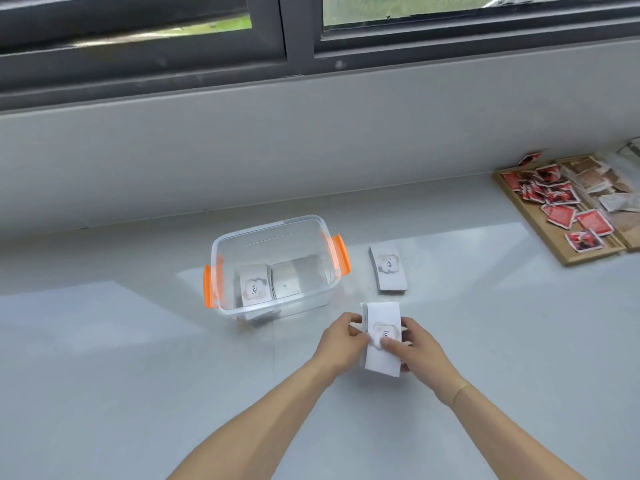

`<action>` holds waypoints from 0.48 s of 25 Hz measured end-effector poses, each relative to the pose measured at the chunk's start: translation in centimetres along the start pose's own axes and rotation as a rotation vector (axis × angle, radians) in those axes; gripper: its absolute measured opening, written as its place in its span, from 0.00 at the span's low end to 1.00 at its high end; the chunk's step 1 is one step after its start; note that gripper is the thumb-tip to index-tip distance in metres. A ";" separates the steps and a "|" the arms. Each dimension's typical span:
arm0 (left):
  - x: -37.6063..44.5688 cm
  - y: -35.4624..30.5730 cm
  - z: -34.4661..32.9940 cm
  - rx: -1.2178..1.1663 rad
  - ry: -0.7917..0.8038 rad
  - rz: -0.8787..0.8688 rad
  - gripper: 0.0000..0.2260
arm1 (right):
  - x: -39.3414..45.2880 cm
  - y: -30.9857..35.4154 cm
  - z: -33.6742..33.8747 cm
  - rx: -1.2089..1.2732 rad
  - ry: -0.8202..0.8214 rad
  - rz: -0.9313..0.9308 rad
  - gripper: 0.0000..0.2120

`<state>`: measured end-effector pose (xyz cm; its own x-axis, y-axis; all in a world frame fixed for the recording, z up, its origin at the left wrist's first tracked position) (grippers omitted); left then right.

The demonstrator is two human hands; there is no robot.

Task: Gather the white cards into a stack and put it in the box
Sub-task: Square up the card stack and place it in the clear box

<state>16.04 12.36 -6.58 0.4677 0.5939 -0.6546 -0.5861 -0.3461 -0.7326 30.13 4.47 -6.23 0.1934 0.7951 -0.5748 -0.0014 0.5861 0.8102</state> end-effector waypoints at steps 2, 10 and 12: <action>1.4 -1.9 -0.3 -0.062 -0.042 -0.015 0.15 | 1.1 1.6 2.3 -0.095 -0.132 0.040 0.16; 6.5 -8.5 -0.9 -0.023 -0.250 -0.138 0.13 | 7.0 7.0 6.7 -0.335 -0.277 0.113 0.17; 7.6 -9.3 -0.7 -0.029 -0.272 -0.141 0.13 | 8.5 7.7 7.2 -0.361 -0.277 0.113 0.16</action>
<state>25.50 19.57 -4.90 0.3467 0.8087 -0.4753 -0.5070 -0.2647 -0.8203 38.80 14.62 -4.05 0.4274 0.8140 -0.3935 -0.3696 0.5545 0.7456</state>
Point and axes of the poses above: each hand's wrist, its own x-axis towards the middle knuckle, its own z-axis out of the back of the hand, y = z × x, the point moved 10 cm from there along x, towards the middle knuckle, and after that the axes turned 7 degrees about y, right-handed, at the moved point
